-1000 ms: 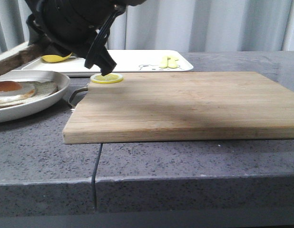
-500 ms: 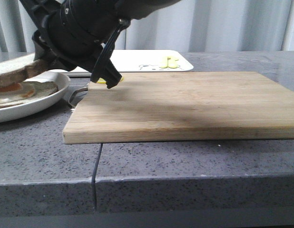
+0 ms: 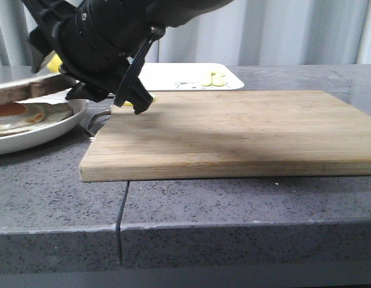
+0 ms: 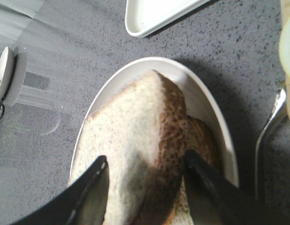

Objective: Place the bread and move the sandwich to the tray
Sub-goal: 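Lower the bread onto the fried egg toast and open the right gripper, then raise the right gripper away from the plate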

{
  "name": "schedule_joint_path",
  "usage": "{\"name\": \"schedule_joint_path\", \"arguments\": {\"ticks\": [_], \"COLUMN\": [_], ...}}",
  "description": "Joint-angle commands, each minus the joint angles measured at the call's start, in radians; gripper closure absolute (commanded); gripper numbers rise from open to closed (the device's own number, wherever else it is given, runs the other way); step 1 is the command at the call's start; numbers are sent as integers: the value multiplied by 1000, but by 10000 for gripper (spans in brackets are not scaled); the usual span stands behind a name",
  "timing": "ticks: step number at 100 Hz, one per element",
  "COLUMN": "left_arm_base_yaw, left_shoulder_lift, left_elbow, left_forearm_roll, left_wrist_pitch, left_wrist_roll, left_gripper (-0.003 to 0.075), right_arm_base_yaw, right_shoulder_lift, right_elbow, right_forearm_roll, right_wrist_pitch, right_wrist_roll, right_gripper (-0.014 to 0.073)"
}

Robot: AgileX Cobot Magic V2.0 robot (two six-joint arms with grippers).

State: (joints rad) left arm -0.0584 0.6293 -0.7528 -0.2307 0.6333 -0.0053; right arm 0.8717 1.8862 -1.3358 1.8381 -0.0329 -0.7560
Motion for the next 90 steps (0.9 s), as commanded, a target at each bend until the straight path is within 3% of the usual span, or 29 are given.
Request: {"name": "schedule_joint_path", "arguments": {"ticks": [1, 61, 90], "left_arm_base_yaw": [-7, -7, -7], "left_shoulder_lift": [6, 6, 6], "left_elbow": [-34, -34, -34], "left_forearm_roll": [-17, -17, -17], "left_wrist_pitch": [-68, -68, -68], "left_wrist_roll": [-4, -4, -4], "left_gripper": [365, 365, 365], "right_arm_base_yaw": [0, -12, -86], "right_shoulder_lift": [-55, -96, -185], "right_elbow": [-25, -22, -1], "right_forearm_roll": [-2, -95, -276], "right_wrist_pitch": [33, 9, 5], "right_wrist_roll": [-16, -16, -16], "right_gripper": [186, 186, 186]}}
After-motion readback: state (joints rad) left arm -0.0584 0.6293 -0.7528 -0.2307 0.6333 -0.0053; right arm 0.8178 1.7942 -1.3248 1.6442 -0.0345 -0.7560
